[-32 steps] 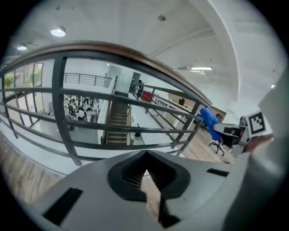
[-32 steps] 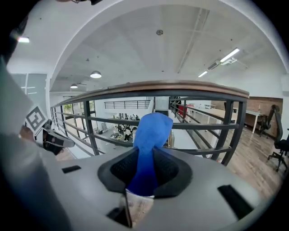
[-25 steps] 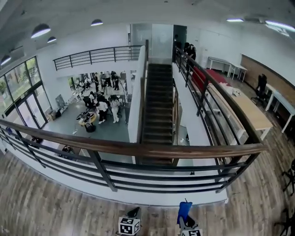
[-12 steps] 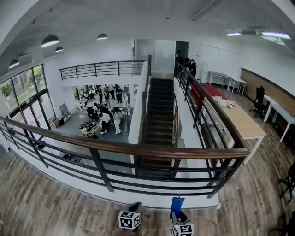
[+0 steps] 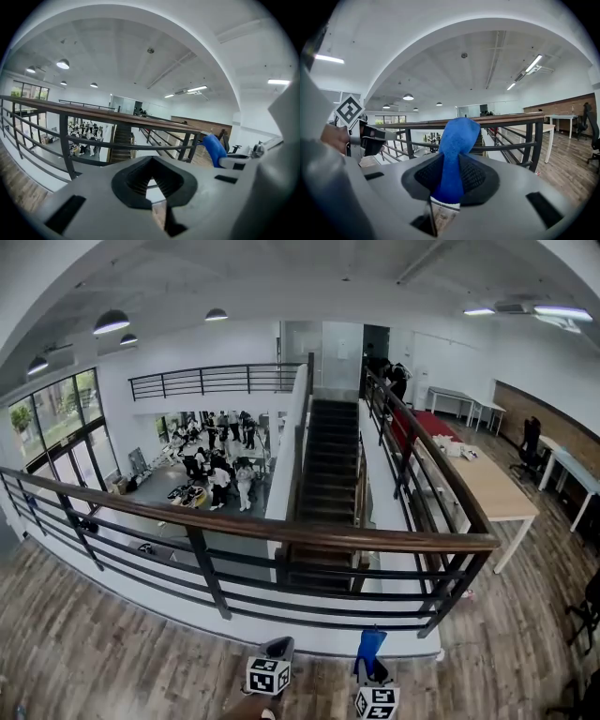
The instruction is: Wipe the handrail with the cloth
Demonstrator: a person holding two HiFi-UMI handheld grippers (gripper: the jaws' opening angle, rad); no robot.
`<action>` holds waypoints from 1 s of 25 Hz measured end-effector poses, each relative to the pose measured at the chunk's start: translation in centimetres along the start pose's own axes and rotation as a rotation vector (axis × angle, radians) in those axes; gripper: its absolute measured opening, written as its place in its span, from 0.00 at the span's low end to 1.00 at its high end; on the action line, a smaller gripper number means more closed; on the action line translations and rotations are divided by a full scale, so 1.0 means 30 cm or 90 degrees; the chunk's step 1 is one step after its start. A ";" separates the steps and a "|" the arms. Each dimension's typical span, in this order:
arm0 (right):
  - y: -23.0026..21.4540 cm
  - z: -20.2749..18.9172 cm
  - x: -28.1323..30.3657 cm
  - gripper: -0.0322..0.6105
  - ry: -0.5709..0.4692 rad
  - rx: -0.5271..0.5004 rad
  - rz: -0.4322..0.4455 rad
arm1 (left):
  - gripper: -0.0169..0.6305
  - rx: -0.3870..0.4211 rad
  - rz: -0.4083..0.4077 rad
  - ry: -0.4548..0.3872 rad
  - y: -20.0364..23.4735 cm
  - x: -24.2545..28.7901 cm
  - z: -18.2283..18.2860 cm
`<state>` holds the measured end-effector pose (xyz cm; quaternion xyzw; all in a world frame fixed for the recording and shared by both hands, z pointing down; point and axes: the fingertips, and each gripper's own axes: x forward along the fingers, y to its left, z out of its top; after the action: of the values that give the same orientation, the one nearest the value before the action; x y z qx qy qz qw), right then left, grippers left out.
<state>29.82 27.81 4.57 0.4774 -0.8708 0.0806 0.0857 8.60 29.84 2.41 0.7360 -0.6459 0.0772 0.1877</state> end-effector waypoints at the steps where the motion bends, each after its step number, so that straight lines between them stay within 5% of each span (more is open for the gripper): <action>1: 0.007 0.000 -0.008 0.20 -0.002 -0.003 0.005 | 0.03 0.001 0.005 -0.002 -0.002 -0.007 -0.006; 12: -0.018 0.099 0.041 0.20 -0.040 -0.040 0.028 | 0.03 0.048 0.011 -0.044 -0.083 0.011 0.064; 25: -0.033 0.074 0.020 0.20 -0.043 -0.058 0.006 | 0.03 0.058 -0.017 -0.051 -0.174 0.021 0.007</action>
<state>30.18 26.29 2.61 0.4715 -0.8781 0.0247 0.0774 13.79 29.67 1.52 0.7550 -0.6385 0.0749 0.1289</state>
